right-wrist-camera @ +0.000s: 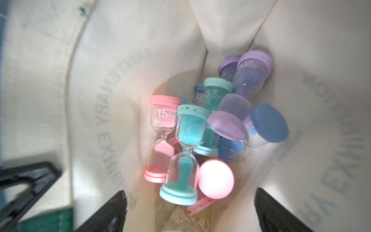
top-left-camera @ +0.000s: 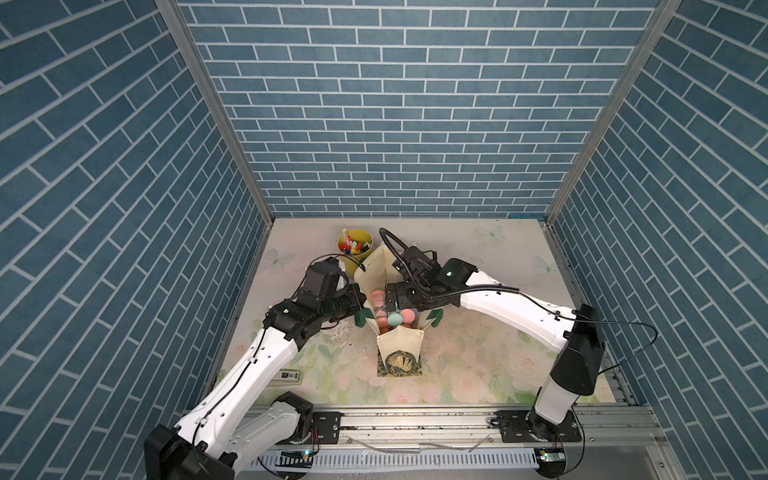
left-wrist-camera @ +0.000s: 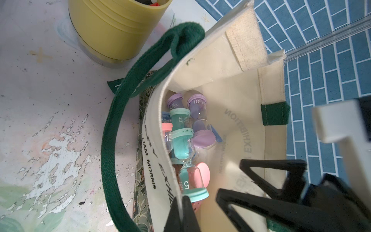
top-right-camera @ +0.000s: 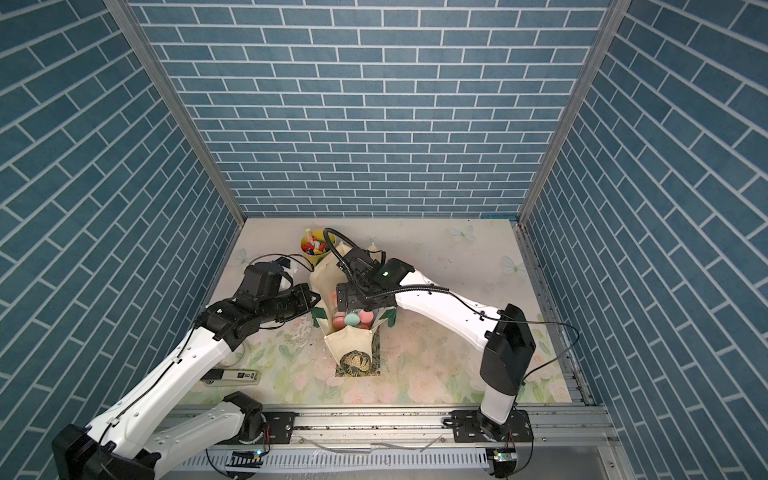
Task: Put the hourglass into the canvas bag
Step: Place the hourglass in the canvas bag, then reset both arms
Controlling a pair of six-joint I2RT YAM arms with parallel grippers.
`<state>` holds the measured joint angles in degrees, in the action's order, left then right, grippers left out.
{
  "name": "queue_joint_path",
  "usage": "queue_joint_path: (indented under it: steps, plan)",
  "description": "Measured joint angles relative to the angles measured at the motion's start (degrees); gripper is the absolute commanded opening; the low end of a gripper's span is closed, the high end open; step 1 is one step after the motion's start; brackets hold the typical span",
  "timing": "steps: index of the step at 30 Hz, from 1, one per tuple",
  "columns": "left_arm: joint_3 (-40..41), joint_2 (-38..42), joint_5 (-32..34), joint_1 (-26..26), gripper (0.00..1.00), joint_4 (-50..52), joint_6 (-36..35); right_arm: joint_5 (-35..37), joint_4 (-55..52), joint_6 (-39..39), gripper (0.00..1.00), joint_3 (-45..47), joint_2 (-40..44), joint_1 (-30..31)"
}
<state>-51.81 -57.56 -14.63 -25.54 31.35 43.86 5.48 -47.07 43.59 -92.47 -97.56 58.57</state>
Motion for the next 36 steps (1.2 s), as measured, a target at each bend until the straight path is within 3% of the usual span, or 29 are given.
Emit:
queue_joint_path:
  steps: [4, 11, 12, 13, 18, 20, 22, 27, 31, 36]
  plan:
    - [-0.6, -0.1, 0.3, 0.0, 0.41, 0.0, -1.3, 7.8, -1.7, -1.7, 0.98, 1.5, 8.5, -0.2]
    - [-8.0, -0.7, 4.4, 0.0, 0.69, 2.4, -5.5, 26.4, -2.2, -3.3, 0.99, 13.5, 28.5, -1.3]
    - [-9.3, -0.7, 5.6, 0.0, 0.93, 2.9, -6.4, 29.0, -1.8, -3.7, 0.99, 16.3, 31.6, -1.5]
    - [-10.6, -0.6, 6.9, 0.0, 1.0, 3.6, -7.3, 31.9, -1.1, -4.6, 0.99, 19.7, 35.0, -1.6]
    - [-14.2, 0.2, 18.4, 0.0, 1.0, 5.3, -13.2, 42.0, 1.4, -7.2, 0.99, 35.9, 48.3, -3.2]
    - [-13.3, 1.0, 26.2, 0.0, 1.0, 4.3, -16.2, 41.8, 3.5, -10.3, 0.98, 41.7, 52.1, -8.1]
    - [-9.7, 1.8, 34.6, 0.0, 1.0, 0.4, -19.6, 40.0, 4.6, -13.1, 0.98, 45.7, 54.0, -17.0]
    - [8.8, 0.2, 53.3, 0.7, 1.0, -19.8, -29.0, 36.8, 12.4, -19.2, 0.99, 52.9, 51.6, -33.5]
    - [28.3, -6.9, 57.2, 4.1, 1.0, -45.8, -38.0, 35.6, 23.9, -22.1, 0.98, 59.9, 46.4, -43.9]
    - [30.8, -16.4, 58.7, 10.2, 1.0, -57.2, -41.1, 36.3, 41.3, -24.2, 0.98, 66.1, 36.2, -53.0]
